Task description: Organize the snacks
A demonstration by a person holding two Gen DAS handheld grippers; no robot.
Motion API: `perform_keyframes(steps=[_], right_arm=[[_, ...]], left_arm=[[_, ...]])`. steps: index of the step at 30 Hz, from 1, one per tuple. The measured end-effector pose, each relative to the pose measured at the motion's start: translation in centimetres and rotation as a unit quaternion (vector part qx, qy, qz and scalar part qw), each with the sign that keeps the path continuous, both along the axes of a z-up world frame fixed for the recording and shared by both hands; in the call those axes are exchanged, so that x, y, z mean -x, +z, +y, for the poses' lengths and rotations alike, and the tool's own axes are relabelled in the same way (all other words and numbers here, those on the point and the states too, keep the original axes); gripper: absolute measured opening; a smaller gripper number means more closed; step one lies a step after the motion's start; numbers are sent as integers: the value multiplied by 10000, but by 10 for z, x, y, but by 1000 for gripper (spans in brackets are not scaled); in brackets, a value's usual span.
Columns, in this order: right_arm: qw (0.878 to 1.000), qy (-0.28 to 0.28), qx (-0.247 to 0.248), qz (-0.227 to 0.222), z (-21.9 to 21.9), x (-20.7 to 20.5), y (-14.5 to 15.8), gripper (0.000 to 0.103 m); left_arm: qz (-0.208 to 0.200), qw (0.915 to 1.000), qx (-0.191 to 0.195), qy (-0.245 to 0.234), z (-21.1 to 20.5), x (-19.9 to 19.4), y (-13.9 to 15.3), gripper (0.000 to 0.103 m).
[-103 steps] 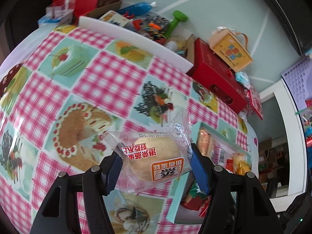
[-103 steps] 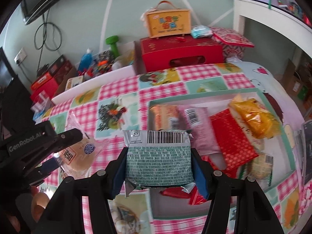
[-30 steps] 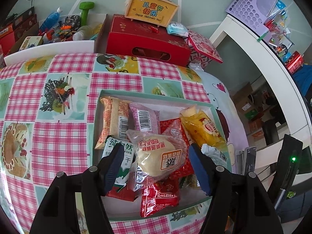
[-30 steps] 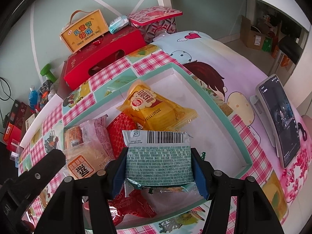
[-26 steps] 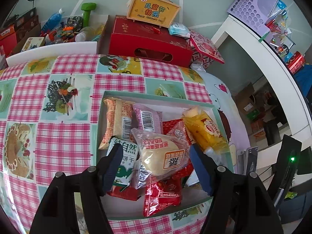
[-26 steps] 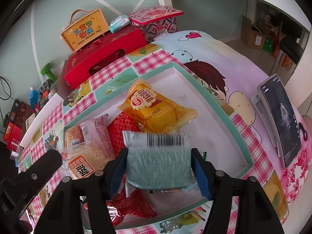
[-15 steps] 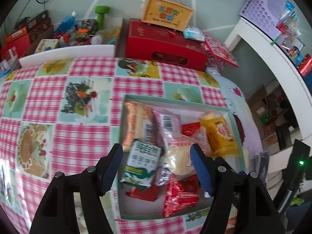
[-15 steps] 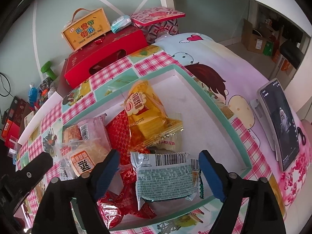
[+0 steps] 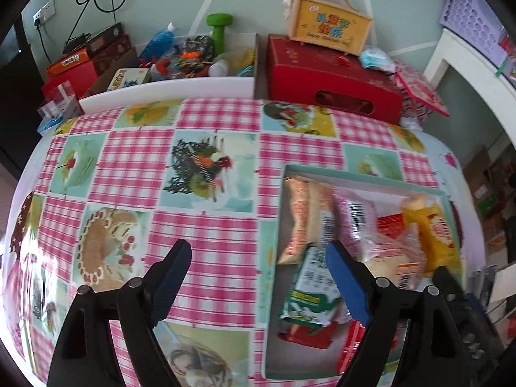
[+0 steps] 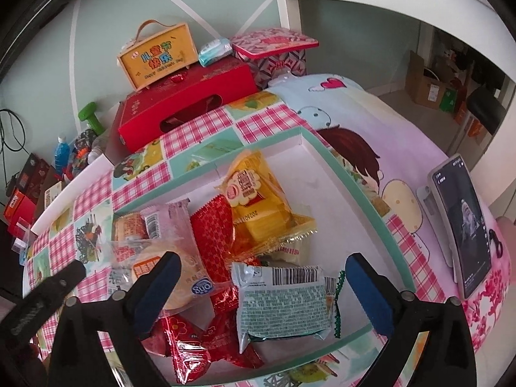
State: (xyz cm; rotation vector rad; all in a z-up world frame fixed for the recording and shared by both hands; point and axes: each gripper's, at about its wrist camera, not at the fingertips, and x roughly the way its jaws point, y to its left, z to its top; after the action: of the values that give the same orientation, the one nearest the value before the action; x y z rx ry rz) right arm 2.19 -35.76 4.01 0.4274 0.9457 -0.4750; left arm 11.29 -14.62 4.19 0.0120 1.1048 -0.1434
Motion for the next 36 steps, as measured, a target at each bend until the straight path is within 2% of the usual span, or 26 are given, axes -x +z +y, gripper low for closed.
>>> perform_keyframes(steps=[12, 19, 36], right_arm=[[9994, 234, 269, -23, 16, -3, 6, 103], [9981, 482, 390, -3, 35, -1, 6, 103], [9922, 1070, 636, 40, 89, 41, -3, 103]], left_arm=[[183, 9990, -396, 46, 11, 3, -19, 86], [294, 9978, -564, 174, 32, 15, -31, 86], [438, 9974, -483, 321, 90, 67, -37, 86]])
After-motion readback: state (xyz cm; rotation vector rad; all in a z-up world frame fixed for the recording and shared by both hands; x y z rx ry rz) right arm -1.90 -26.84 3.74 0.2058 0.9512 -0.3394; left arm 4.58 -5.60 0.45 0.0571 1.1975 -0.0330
